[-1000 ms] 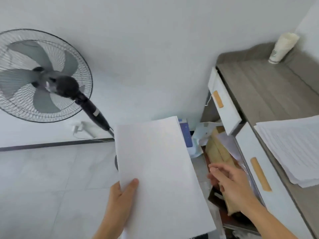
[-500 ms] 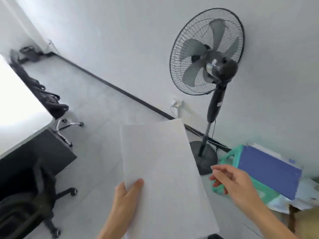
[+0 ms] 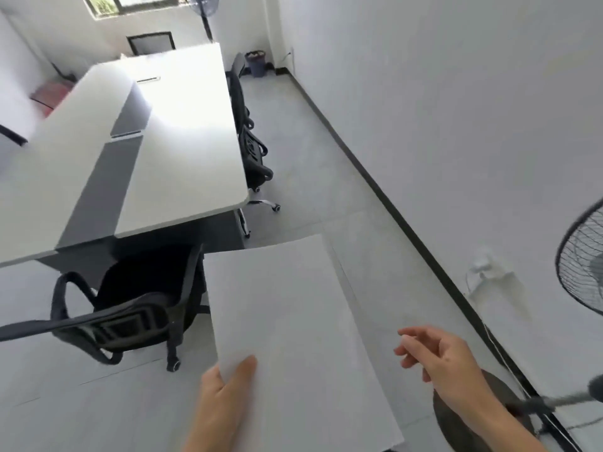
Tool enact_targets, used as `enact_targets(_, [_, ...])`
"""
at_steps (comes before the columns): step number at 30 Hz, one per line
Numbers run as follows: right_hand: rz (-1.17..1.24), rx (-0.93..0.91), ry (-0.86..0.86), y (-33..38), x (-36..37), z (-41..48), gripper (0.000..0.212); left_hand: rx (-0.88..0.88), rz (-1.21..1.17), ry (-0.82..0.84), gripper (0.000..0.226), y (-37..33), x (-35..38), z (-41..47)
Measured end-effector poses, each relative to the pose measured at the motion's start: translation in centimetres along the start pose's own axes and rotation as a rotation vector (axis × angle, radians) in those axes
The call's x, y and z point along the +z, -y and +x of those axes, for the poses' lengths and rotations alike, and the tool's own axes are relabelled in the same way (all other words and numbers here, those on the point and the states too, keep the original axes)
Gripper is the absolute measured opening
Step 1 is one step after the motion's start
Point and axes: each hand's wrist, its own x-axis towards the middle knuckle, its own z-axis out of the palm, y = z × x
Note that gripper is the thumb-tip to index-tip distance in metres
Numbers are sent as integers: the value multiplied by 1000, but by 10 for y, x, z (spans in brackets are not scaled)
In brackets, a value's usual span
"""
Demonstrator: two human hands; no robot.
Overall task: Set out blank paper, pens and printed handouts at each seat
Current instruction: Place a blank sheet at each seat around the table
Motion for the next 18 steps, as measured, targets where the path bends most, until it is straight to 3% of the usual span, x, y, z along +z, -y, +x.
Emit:
enact_targets(4, [-74, -70, 177, 47, 24, 85, 9, -53, -73, -141, 34, -25, 9, 38])
enact_targets(7, [-105, -121, 300, 81, 49, 132, 9, -54, -147, -230, 8, -41, 10, 58])
enact_targets(12, [-139, -114, 404, 111, 97, 199, 9, -68, -194, -309, 15, -54, -4, 111])
enact_targets(18, [-131, -97, 404, 140, 169, 275, 10, -57, -226, -331, 15, -91, -35, 218])
